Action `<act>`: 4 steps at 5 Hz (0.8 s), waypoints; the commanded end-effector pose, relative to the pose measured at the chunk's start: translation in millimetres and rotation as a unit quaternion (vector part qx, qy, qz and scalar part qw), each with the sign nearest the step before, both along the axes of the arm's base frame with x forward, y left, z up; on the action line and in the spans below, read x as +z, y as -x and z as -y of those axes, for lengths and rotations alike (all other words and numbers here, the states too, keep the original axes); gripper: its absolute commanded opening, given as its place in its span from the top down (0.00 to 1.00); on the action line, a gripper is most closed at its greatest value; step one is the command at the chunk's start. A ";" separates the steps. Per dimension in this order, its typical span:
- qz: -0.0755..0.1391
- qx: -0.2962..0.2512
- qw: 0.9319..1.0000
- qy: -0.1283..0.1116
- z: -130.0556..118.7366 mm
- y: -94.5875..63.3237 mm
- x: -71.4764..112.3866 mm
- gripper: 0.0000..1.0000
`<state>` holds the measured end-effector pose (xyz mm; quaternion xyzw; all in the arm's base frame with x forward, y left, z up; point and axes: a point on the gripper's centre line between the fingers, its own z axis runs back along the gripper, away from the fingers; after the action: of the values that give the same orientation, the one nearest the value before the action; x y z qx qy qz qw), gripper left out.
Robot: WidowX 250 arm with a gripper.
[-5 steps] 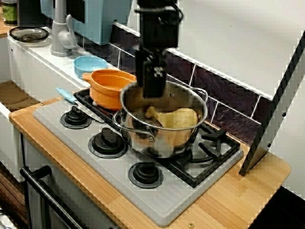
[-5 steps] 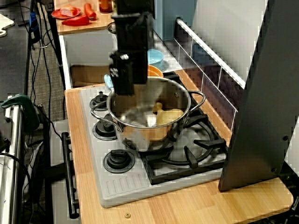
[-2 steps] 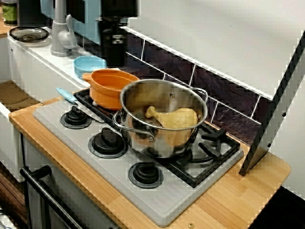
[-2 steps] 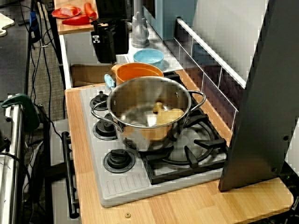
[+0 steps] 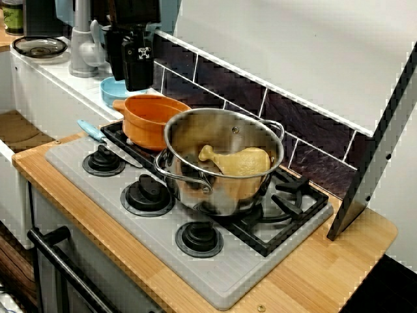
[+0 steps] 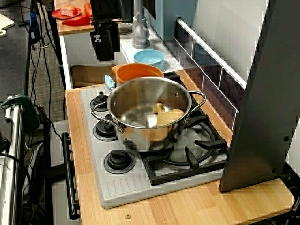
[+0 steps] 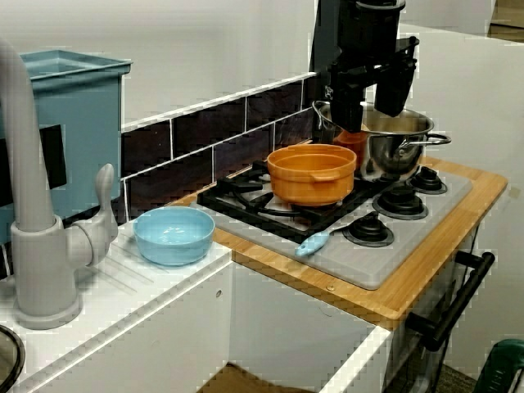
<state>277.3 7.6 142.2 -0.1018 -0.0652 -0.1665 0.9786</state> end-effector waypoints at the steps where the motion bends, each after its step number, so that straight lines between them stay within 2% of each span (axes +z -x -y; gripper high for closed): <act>1: -0.026 0.099 0.995 0.021 -16.0 -3.6 1.4 0.00; 2: -0.008 0.093 0.996 -0.004 -24.3 -4.2 5.0 0.00; 4: 0.002 0.095 0.995 -0.002 -36.2 -5.7 0.5 0.00</act>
<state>285.3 41.8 130.7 -0.0986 -0.0575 -0.0725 0.9908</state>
